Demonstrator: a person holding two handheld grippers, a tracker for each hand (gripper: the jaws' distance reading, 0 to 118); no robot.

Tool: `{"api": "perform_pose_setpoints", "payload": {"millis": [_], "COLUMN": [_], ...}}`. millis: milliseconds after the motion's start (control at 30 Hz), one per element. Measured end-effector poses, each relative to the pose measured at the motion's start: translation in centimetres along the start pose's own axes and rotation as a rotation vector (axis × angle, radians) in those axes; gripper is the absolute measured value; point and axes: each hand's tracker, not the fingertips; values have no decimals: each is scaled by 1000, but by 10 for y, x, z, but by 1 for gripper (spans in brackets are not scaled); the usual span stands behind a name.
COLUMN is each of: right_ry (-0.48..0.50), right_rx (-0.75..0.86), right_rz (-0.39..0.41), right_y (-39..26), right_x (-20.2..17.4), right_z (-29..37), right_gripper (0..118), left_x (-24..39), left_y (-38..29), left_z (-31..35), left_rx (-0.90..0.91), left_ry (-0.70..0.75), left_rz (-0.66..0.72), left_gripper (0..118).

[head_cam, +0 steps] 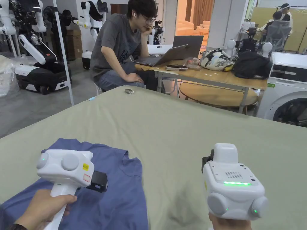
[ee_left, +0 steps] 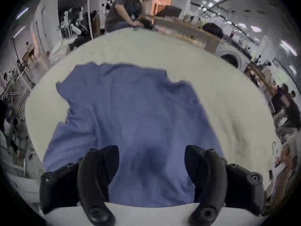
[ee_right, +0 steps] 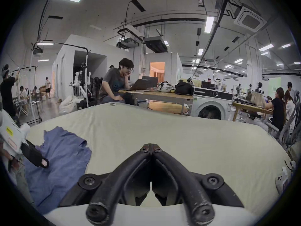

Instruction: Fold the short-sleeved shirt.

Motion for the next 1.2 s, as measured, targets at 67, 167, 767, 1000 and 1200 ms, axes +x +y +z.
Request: {"api": "perform_pose_setpoints", "payload": {"millis": [67,167,767,1000,1200], "right_ry": [-4,-10,-77,-140,-218], "right_rx": [-10,-21,-27,17,35], "right_rz": [13,17,-63,-51,-76], "right_y": [-3,-7,-10,5,14], "right_x": [2,8,56,97,143], "right_z": [0,0,6,21,45], "right_gripper": [0,0,0,0,0], "left_x": [-2,6,26,106,207], "left_y": [2,-8,3,45,67], "left_z": [-41,-45,45,123,162], "left_rx": [-79,-14,348,502,560], "left_ry": [15,54,-126,-261,-419], "left_rz": [-40,-82,-83,-184,-325], "left_gripper": [84,83,0,0,0]}}
